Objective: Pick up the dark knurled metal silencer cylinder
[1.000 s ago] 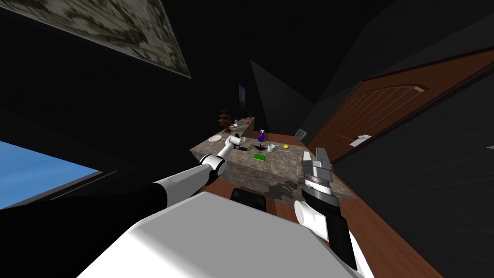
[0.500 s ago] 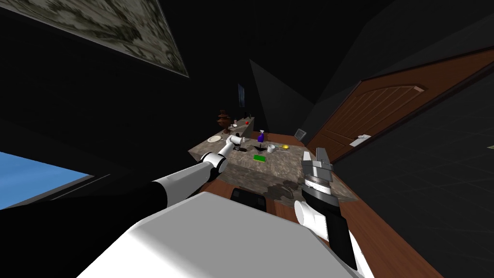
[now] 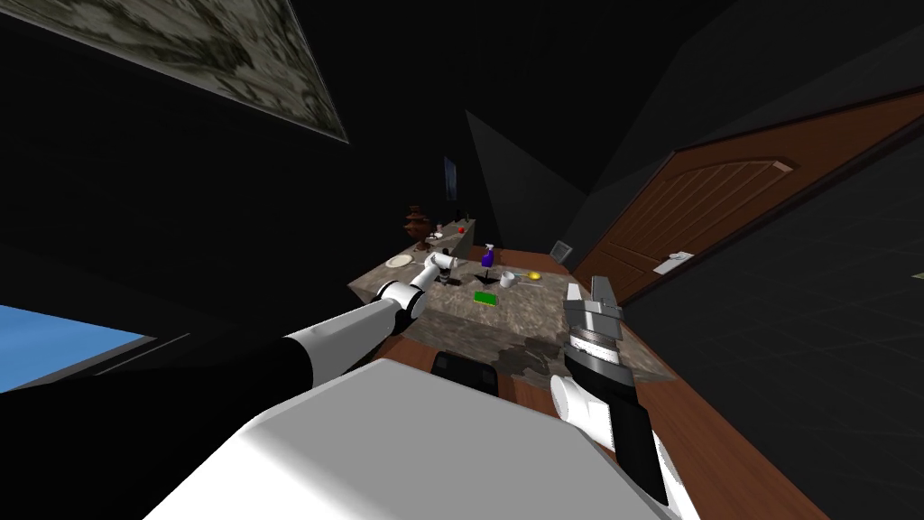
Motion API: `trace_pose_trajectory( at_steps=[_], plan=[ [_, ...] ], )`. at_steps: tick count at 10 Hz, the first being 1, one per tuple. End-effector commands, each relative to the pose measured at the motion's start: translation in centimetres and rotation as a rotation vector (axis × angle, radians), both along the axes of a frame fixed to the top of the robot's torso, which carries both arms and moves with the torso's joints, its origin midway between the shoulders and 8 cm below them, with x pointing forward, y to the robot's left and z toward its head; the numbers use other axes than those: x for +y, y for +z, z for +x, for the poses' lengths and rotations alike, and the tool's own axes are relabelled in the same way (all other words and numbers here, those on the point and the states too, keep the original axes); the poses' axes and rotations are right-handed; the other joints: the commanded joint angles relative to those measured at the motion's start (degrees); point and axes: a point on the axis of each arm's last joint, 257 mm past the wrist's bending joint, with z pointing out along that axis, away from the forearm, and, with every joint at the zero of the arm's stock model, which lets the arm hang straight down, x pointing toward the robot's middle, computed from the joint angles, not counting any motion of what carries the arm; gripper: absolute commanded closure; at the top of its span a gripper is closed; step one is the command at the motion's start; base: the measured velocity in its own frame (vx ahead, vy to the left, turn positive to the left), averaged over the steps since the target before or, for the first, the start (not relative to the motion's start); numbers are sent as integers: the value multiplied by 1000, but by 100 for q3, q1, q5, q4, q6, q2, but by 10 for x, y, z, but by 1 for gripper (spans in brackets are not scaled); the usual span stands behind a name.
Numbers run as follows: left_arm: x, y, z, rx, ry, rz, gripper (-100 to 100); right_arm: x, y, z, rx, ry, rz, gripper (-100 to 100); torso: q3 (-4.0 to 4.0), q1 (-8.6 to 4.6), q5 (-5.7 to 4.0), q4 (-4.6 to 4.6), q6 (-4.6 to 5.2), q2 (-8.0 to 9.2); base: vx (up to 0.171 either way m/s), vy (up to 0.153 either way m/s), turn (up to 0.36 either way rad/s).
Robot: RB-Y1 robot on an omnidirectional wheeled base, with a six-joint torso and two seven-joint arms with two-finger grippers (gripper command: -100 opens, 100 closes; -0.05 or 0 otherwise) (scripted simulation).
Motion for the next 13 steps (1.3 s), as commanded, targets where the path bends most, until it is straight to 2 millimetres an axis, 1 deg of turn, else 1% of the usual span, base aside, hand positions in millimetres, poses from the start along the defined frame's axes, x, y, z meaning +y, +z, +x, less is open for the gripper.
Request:
trace_pose_trajectory(
  at_steps=[1,2,3,4,5,6,7,8,9,12,13],
  plan=[
    [-4,-3,-7,38,-7,0,-100,0,0,0,0,0,0,0,0,0,0,0,0,0,40,2,-11],
    [-2,-2,-4,23,-4,0,-100,0,0,0,0,0,0,0,-1,-1,0,0,0,-2,13,0,-3],
    [-3,-2,-5,27,-5,0,0,0,0,0,0,0,0,0,3,-1,0,1,0,5,0,0,0],
    [18,-7,-6,30,9,-1,-100,0,0,0,0,0,0,0,6,-2,0,2,0,11,0,0,0],
    [39,-11,-7,34,24,-2,-100,0,0,0,0,0,0,0,7,2,1,3,-2,13,7,10,-27],
    [39,-11,-7,34,24,-2,-100,0,0,0,0,0,0,0,6,7,1,3,-2,10,-3,-8,-18],
    [39,-11,-7,34,24,-2,-100,0,0,0,0,0,0,0,8,-1,1,2,1,14,-26,-103,-211],
    [60,-14,-9,36,39,-3,-100,0,0,0,0,0,0,0,11,-35,-7,4,6,21,-23,-130,-203],
    [60,-14,-9,36,39,-3,-100,0,0,0,0,0,0,0,12,-48,-11,5,4,22,-13,-93,-18],
    [123,-22,-19,37,86,-4,-100,0,0,0,0,0,0,0,9,-36,-8,4,3,15,2,-98,-144],
    [122,-5,-5,-9,77,0,-100,0,0,0,0,0,0,0,9,-38,-8,4,1,16,-3,-75,-34]
  ],
)
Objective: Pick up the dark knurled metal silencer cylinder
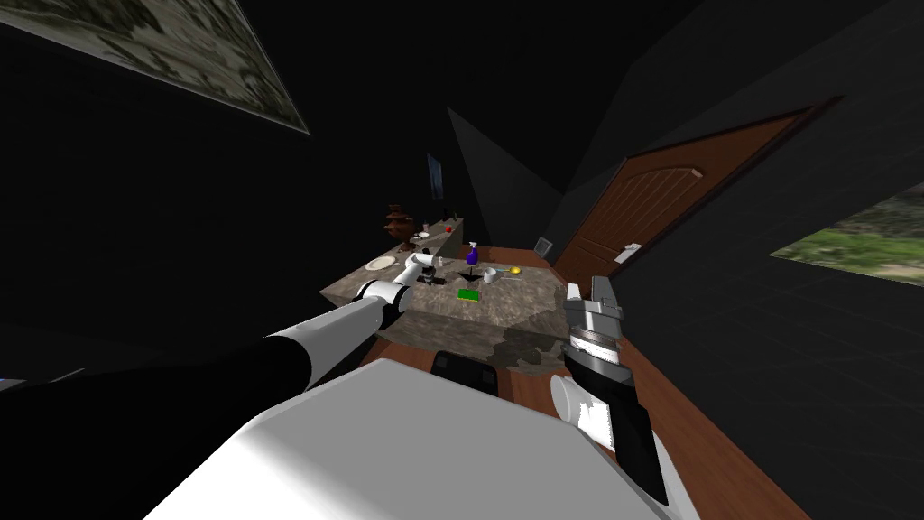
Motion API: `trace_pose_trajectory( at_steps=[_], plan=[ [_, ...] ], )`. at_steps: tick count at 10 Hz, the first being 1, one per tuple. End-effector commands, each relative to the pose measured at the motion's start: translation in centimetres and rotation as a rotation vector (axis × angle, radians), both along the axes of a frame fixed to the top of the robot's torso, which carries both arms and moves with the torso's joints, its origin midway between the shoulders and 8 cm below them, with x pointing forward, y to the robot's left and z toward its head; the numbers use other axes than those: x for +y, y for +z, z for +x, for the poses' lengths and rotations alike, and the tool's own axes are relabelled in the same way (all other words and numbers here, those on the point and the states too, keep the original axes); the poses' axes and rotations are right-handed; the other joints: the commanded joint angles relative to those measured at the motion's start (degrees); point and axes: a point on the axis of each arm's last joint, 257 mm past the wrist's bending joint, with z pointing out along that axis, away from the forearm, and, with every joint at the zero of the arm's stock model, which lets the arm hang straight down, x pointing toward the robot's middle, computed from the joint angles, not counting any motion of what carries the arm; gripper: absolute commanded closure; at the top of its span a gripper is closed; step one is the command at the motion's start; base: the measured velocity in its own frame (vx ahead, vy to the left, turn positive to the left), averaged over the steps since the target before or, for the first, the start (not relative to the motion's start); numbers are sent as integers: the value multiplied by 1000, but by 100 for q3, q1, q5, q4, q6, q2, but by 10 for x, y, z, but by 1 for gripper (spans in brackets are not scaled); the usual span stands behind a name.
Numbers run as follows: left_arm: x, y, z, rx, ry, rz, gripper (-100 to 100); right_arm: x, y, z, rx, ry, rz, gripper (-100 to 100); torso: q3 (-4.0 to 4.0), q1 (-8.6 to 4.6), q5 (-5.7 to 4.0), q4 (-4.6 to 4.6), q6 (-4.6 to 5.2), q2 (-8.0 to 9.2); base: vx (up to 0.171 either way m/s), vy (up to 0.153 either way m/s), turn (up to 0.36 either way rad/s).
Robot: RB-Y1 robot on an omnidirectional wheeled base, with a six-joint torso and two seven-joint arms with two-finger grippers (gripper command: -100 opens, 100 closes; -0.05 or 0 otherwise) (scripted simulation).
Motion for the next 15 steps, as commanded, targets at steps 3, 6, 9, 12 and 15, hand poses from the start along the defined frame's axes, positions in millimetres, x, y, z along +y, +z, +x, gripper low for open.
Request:
trace_pose_trajectory(
  at_steps=[3,6,9,12,15],
  plan=[
    [26,-12,-9,18,24,-3,-100,0,0,0,0,0,0,0,0,32,9,-1,-3,2,-4,-14,-37],
    [67,-14,-19,12,57,-1,-100,0,0,0,0,0,0,0,2,3,2,0,-3,4,-4,-80,-110],
    [87,-14,-25,11,71,0,-100,0,0,0,0,0,0,0,2,9,3,0,-1,4,-6,-52,-57],
    [87,-14,-25,11,69,1,100,0,0,0,0,0,0,0,-1,31,9,-1,-3,-1,0,0,0],
    [87,-14,-25,11,70,0,0,0,0,0,0,0,0,0,0,32,8,0,-3,0,0,0,0]
  ],
)
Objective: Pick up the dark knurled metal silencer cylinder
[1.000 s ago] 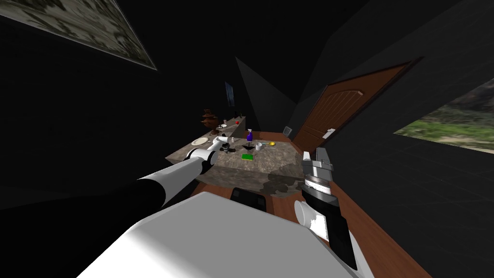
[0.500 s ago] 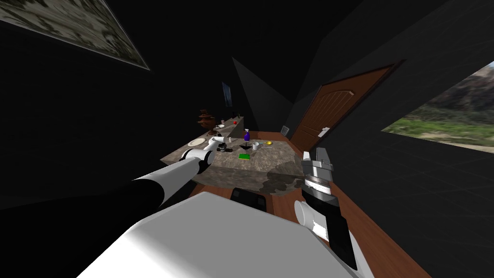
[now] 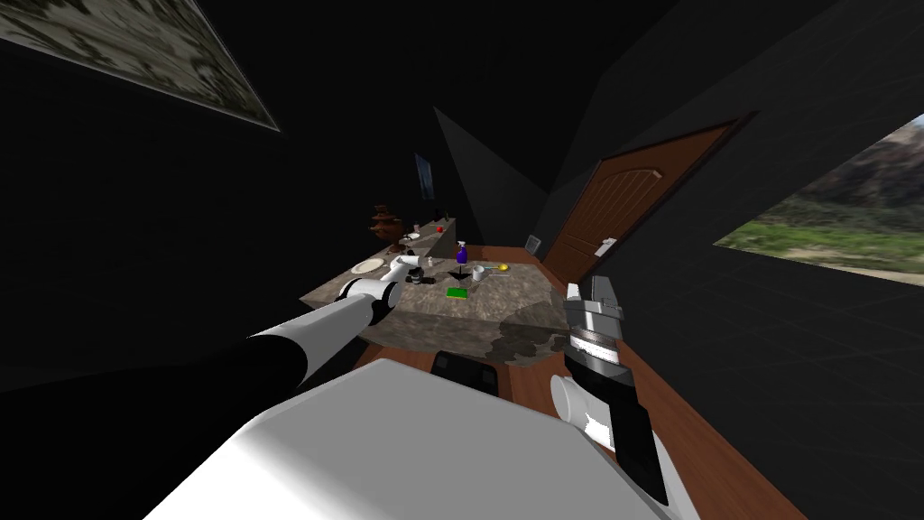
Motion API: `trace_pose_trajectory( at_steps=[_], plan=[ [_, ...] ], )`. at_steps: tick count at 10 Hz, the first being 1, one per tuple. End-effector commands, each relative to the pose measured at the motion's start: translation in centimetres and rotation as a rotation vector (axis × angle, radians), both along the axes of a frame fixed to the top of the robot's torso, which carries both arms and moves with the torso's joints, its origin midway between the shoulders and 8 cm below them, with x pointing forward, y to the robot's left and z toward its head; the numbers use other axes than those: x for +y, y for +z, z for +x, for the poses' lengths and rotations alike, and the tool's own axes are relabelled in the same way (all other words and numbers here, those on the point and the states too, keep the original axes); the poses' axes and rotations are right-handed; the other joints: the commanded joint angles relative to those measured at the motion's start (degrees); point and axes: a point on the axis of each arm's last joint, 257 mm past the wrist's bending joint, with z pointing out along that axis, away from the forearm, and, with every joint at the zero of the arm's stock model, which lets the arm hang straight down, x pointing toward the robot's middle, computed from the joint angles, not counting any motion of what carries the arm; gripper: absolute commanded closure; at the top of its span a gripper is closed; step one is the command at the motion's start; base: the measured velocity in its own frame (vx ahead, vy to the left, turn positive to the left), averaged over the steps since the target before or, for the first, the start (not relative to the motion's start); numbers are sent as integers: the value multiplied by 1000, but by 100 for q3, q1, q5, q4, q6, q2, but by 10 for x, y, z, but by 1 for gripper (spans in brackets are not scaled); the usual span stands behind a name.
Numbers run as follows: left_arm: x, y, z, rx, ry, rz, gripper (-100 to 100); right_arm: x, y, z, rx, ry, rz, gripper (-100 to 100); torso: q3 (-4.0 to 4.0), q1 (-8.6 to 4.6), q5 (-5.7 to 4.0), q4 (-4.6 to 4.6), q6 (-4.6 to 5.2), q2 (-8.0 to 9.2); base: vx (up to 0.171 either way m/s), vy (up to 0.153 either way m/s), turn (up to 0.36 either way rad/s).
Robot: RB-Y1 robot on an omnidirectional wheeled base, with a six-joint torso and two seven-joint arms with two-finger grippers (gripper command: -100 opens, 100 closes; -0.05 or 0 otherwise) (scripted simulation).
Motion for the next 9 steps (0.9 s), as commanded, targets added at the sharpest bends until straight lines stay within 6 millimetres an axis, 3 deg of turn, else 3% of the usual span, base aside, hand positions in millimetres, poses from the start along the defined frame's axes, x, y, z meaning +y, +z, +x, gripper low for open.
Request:
trace_pose_trajectory(
  at_steps=[1,3,7,8,9],
  plan=[
    [-20,0,6,2,-13,-2,100,0,0,0,0,0,0,0,0,0,0,0,0,0,10,45,115],
    [-20,0,6,2,-13,-2,100,0,0,0,0,0,0,0,-1,16,3,1,-2,-3,7,36,12],
    [-102,5,23,9,-77,-4,100,0,0,0,0,0,0,0,3,45,6,4,-9,2,0,96,163],
    [-103,6,23,8,-77,-4,100,0,0,0,0,0,0,0,3,47,9,3,-6,2,6,74,12],
    [-123,8,26,9,-93,-3,100,0,0,0,0,0,0,0,1,32,5,3,-2,-1,6,65,83]
  ],
)
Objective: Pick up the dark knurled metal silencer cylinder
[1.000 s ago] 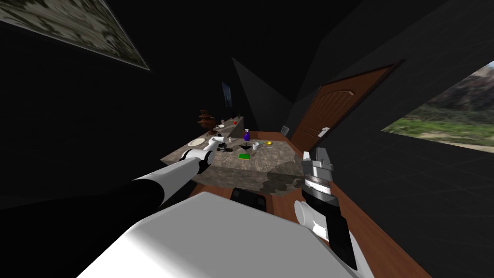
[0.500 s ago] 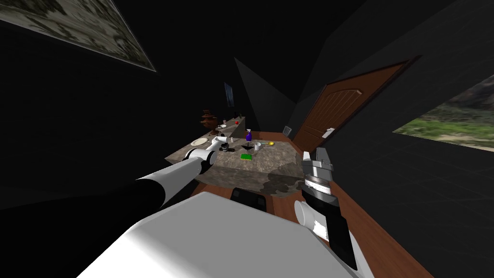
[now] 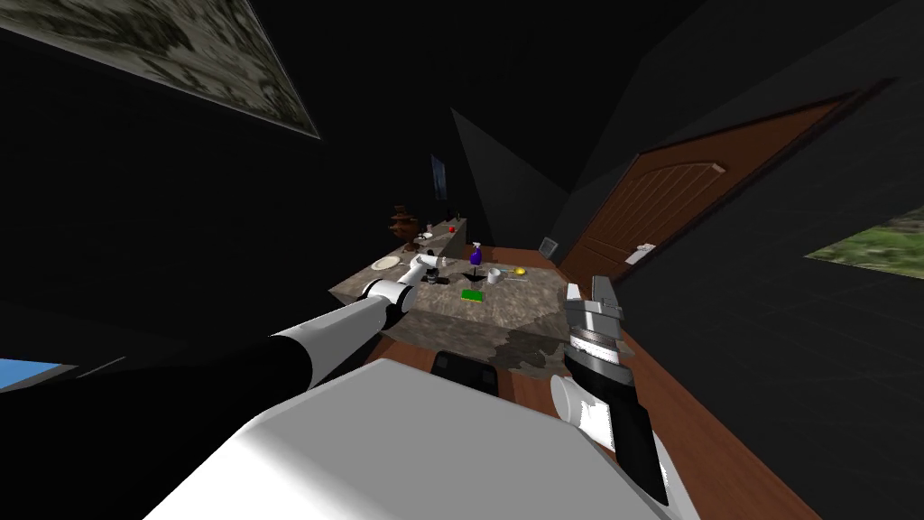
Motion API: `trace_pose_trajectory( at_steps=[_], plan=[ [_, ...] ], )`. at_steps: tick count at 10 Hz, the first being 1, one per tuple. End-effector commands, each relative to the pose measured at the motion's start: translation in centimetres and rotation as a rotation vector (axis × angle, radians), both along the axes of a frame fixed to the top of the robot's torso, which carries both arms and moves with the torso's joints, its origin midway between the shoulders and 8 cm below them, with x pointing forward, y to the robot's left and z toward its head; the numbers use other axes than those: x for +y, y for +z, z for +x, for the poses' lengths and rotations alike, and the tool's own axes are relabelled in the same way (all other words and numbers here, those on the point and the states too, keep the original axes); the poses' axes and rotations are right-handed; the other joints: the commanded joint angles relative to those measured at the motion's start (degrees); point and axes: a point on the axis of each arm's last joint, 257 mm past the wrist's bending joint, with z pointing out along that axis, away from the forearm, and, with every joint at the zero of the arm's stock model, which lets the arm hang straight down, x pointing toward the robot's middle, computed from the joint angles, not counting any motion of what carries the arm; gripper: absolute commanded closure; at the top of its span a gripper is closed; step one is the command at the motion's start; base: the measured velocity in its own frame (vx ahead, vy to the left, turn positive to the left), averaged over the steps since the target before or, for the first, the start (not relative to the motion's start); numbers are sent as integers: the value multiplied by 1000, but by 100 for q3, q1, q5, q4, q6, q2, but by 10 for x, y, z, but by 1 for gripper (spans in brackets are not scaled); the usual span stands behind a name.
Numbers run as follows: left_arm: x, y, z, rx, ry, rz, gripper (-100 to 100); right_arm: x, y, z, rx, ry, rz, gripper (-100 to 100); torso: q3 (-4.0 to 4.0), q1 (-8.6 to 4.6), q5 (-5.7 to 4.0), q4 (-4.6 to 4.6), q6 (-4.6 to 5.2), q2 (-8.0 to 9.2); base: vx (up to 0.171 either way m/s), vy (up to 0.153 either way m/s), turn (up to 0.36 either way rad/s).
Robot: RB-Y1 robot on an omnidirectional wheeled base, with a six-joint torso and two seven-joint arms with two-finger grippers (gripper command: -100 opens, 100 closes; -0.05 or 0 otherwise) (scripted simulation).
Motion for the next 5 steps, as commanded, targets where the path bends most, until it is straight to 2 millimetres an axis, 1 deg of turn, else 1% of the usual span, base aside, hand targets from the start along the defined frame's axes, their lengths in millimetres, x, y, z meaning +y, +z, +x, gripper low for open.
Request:
trace_pose_trajectory(
  at_steps=[1,2,3,4,5],
  plan=[
    [-31,7,5,-3,-23,1,100,0,0,0,0,0,0,0,0,0,0,0,0,0,15,85,264],
    [-52,11,7,-6,-37,2,100,0,0,0,0,0,0,0,2,-1,-1,3,7,0,20,104,60],
    [-52,10,7,-6,-38,2,100,0,0,0,0,0,0,0,2,3,-1,3,5,0,9,73,33],
    [-52,10,7,-6,-38,2,100,0,0,0,0,0,0,0,4,-3,-3,5,4,3,0,27,-1],
    [-73,14,9,-9,-53,2,100,0,0,0,0,0,0,0,6,-16,-6,6,3,7,1,40,119]
  ],
)
